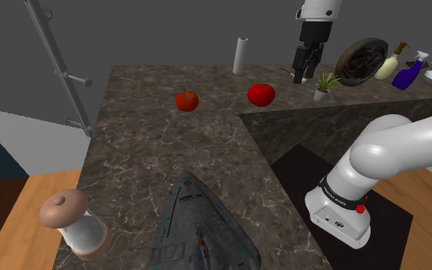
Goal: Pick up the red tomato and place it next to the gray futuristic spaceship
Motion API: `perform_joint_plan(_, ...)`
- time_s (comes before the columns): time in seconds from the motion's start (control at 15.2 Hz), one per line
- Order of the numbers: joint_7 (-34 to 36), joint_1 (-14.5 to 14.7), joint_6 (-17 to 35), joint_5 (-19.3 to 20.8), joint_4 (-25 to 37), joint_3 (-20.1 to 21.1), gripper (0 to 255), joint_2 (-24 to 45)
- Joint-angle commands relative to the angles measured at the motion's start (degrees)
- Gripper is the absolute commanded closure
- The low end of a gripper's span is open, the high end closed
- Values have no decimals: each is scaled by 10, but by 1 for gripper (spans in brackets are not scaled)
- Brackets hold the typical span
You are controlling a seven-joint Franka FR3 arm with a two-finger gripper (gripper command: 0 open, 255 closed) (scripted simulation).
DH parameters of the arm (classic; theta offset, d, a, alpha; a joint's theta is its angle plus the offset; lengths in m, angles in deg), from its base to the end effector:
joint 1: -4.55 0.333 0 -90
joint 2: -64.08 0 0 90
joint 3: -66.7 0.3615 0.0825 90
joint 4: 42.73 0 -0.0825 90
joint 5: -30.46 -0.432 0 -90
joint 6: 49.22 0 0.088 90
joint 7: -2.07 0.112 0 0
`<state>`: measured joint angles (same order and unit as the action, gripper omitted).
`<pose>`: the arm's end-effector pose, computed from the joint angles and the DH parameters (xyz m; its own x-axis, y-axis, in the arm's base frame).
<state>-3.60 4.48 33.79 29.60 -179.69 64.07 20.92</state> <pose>0.3146 -0.0169 0.5801 0.9806 0.0724 -0.1821 0.0615 -0.9960 -0.0647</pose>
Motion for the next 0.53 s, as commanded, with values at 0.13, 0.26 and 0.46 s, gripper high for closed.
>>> perform_joint_plan(0.13,-1,1,39,-22,-4,-13,0,32)
perform_joint_plan(0.26,-5,2,78,-46,-5,-26,0,66)
perform_joint_plan(0.46,-16,8,132,-87,-2,-45,0,121)
